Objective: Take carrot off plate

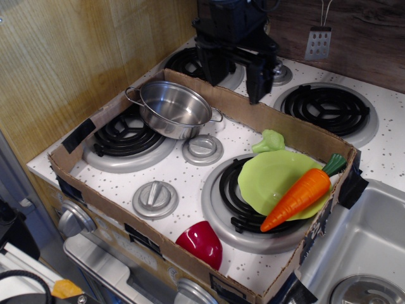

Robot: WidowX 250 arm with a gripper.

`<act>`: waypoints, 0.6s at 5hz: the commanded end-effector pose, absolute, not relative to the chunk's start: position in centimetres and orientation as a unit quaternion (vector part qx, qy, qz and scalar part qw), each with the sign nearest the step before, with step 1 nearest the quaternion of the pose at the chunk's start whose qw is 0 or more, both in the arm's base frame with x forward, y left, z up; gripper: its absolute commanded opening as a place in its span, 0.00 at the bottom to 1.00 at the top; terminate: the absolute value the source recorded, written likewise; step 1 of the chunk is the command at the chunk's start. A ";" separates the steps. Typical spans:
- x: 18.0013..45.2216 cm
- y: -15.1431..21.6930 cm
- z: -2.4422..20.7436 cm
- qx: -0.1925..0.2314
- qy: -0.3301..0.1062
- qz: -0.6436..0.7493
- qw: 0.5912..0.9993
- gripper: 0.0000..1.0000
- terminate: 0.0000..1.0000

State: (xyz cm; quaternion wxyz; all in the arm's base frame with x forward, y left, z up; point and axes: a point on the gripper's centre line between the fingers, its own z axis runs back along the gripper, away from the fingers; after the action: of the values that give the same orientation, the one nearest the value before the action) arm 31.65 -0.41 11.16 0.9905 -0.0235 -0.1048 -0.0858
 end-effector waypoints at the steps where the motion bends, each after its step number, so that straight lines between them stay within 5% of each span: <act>1: 30.4 -6.1 12.1 -0.025 -0.121 -0.064 0.990 1.00 0.00; 3: 28.7 -9.2 10.1 0.016 -0.133 -0.061 0.989 1.00 0.00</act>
State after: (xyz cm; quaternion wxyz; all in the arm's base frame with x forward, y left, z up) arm 27.93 -9.09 8.11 0.9928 0.0231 -0.1003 -0.0611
